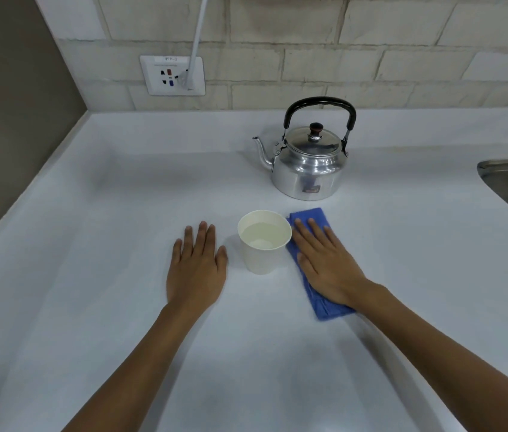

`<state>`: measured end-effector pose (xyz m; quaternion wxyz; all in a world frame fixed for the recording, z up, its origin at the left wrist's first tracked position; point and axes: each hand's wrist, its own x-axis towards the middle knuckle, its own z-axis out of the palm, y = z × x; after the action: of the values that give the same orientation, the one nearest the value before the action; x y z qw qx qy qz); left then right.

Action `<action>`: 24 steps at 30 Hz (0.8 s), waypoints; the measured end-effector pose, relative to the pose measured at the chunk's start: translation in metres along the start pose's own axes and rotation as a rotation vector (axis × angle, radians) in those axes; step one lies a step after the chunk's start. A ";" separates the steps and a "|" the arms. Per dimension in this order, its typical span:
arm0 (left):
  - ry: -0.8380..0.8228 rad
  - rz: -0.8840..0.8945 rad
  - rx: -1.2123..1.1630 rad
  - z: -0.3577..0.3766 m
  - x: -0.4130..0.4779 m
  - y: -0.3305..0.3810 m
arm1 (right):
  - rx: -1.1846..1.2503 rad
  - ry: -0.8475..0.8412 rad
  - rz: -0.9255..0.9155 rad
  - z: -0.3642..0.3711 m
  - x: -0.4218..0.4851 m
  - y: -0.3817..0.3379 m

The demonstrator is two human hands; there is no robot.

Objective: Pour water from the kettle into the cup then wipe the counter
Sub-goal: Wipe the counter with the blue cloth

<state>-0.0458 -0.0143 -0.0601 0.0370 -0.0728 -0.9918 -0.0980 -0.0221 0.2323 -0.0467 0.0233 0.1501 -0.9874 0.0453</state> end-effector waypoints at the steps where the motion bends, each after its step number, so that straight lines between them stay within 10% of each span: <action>1: -0.001 -0.003 -0.001 0.000 0.000 0.000 | 0.022 -0.021 -0.081 0.000 -0.005 0.004; 16: 0.013 0.009 0.015 0.002 0.001 -0.003 | 0.073 -0.088 -0.369 -0.011 0.009 0.034; 24: 0.007 0.001 0.007 0.002 0.000 -0.001 | 0.068 -0.058 0.162 -0.021 0.012 0.096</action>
<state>-0.0463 -0.0149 -0.0621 0.0408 -0.0727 -0.9920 -0.0947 -0.0615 0.3224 -0.0327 -0.0140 0.0717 -0.9944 0.0762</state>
